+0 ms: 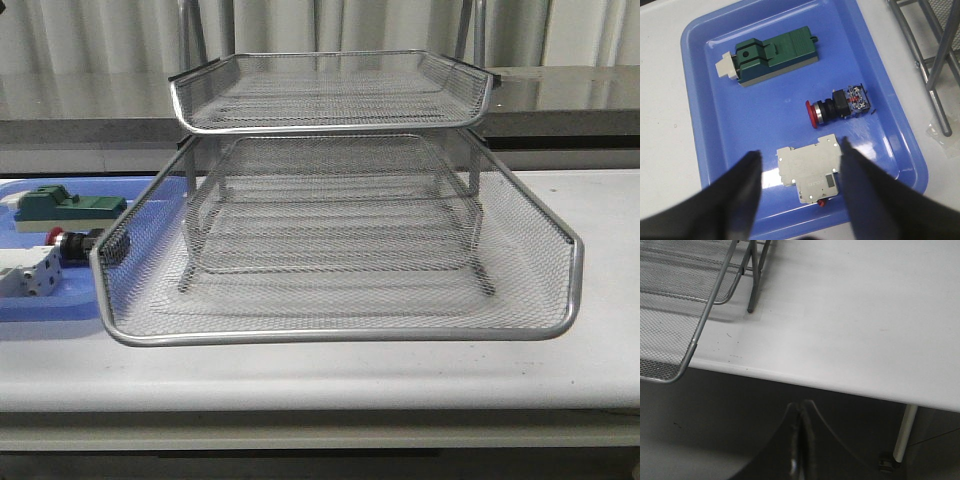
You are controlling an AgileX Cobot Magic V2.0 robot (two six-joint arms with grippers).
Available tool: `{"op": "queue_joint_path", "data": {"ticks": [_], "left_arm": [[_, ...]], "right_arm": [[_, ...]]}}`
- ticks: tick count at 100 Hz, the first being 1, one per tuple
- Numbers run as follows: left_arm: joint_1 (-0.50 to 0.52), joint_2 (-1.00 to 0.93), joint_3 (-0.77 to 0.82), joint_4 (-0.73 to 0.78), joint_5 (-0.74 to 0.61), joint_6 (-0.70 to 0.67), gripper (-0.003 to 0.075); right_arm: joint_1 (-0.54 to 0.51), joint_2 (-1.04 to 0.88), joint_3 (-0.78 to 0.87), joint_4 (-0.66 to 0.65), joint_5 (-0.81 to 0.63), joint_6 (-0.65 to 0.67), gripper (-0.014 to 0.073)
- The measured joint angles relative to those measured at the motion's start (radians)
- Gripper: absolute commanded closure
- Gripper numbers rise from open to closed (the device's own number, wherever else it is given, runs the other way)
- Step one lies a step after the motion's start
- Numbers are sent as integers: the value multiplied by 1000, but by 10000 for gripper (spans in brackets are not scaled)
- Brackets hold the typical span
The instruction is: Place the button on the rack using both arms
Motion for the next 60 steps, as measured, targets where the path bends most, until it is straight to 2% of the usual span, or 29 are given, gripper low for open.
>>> {"op": "queue_joint_path", "data": {"ticks": [7, 33, 60], "left_arm": [[0, 0, 0, 0, 2, 0, 69], [0, 0, -1, -29, 0, 4, 104], [0, 13, -34, -58, 19, 153, 104]], "right_arm": [[0, 0, 0, 0, 0, 0, 664], [0, 0, 0, 0, 0, 0, 664], [0, 0, 0, 0, 0, 0, 664]]}}
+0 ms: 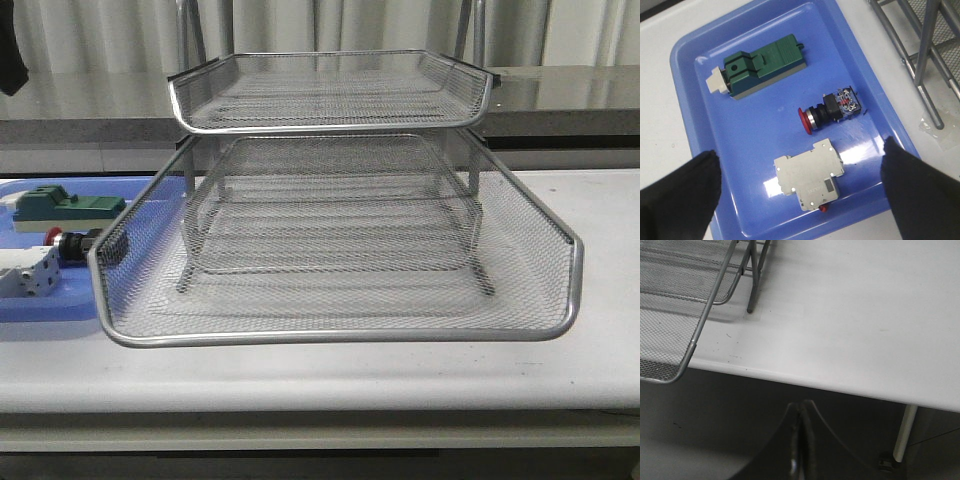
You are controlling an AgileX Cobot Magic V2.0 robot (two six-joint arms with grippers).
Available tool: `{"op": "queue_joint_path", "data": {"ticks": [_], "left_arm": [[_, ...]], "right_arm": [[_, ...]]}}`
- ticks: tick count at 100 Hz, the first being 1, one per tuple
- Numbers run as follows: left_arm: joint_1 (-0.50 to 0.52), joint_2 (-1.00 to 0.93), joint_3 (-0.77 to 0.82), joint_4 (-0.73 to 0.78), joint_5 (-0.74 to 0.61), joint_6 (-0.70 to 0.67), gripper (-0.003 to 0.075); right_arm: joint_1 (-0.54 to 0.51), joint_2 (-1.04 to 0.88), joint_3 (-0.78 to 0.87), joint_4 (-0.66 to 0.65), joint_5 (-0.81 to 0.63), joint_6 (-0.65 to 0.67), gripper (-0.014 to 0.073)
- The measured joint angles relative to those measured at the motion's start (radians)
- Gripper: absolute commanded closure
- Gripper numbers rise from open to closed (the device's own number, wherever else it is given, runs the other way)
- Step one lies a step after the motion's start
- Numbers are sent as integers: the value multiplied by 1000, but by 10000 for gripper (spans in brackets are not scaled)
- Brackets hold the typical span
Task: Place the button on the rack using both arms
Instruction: 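Lower the left gripper onto the red-capped button in the blue tray and grasp it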
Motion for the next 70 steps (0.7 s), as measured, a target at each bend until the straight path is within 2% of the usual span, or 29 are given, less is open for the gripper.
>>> {"op": "queue_joint_path", "data": {"ticks": [28, 48, 70], "left_arm": [[0, 207, -243, -14, 143, 164, 104], [0, 419, -448, -90, 281, 358, 104], [0, 587, -624, -103, 454, 556, 104]], "right_arm": [[0, 0, 0, 0, 0, 0, 664], [0, 0, 0, 0, 0, 0, 664], [0, 0, 0, 0, 0, 0, 664]]}}
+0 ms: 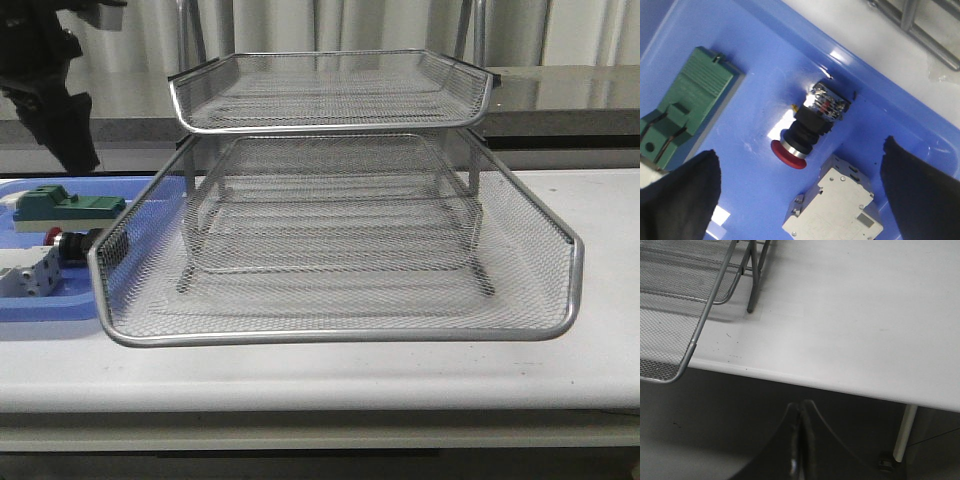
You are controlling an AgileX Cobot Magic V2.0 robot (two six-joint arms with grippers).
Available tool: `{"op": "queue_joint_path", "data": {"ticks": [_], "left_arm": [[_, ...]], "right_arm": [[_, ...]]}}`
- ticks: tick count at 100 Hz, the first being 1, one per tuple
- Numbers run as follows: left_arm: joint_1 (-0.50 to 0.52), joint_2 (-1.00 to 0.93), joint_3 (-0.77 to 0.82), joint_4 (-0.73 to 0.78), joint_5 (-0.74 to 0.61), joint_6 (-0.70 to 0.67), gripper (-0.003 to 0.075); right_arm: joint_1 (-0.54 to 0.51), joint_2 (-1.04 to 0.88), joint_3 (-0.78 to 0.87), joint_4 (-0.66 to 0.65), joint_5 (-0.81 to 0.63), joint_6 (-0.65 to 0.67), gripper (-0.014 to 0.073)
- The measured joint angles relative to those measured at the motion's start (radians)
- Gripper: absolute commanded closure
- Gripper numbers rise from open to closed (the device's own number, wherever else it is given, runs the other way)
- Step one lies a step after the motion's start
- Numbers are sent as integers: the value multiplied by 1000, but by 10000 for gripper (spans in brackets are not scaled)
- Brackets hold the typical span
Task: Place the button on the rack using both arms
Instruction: 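Lower the left gripper onto the red-capped button in the blue tray and grasp it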
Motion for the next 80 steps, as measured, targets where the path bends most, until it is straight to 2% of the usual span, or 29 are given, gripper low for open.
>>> {"op": "queue_joint_path", "data": {"ticks": [38, 80], "left_arm": [[0, 106, -30, -26, 29, 165, 104], [0, 141, -32, -28, -39, 232, 104]], "right_arm": [[0, 0, 0, 0, 0, 0, 664], [0, 0, 0, 0, 0, 0, 664]]}}
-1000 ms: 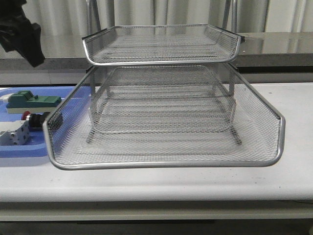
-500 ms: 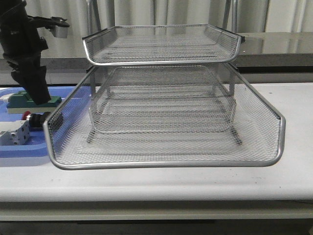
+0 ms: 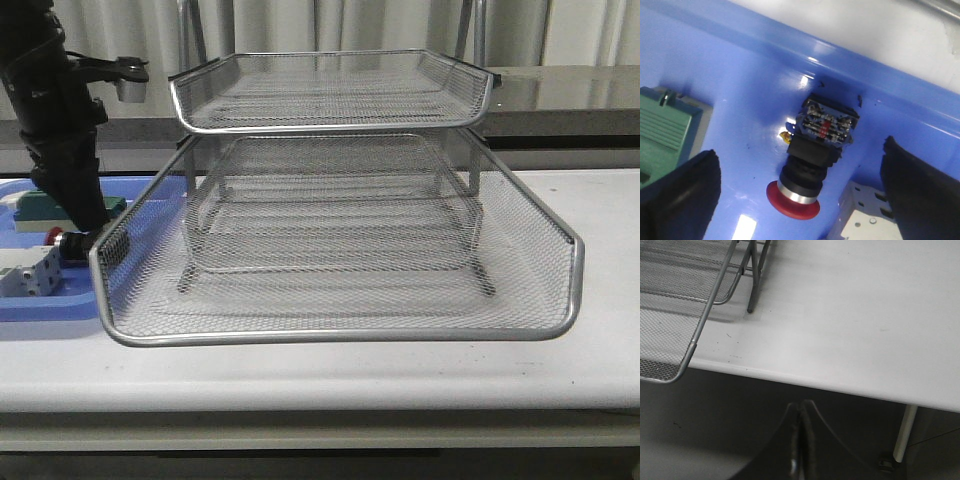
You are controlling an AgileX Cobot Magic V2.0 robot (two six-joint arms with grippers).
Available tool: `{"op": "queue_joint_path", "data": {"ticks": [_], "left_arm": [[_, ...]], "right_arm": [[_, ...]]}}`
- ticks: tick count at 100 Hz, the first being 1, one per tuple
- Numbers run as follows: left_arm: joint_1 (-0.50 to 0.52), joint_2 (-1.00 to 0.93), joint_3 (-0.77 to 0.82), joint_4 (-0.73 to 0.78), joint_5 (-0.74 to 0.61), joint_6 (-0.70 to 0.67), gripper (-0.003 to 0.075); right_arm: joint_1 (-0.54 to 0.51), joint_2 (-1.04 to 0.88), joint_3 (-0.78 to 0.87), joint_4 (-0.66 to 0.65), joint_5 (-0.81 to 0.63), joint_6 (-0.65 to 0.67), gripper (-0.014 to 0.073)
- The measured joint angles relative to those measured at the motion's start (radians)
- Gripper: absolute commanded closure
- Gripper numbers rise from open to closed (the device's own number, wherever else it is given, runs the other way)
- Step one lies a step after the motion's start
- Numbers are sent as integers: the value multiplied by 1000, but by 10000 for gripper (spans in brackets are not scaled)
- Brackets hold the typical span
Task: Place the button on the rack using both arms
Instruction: 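Lower the left gripper onto the red-capped button in the blue tray and grasp it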
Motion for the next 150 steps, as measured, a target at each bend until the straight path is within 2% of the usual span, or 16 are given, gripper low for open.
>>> {"op": "queue_joint_path", "data": {"ticks": [75, 122, 142, 150], "left_arm": [[0, 86, -2, -6, -56, 3, 110], [0, 108, -2, -40, -57, 5, 321], [0, 109, -2, -40, -57, 5, 530], [0, 109, -2, -40, -57, 5, 590]], "right_arm": [[0, 0, 0, 0, 0, 0, 664], [0, 0, 0, 0, 0, 0, 664], [0, 0, 0, 0, 0, 0, 664], [0, 0, 0, 0, 0, 0, 664]]}}
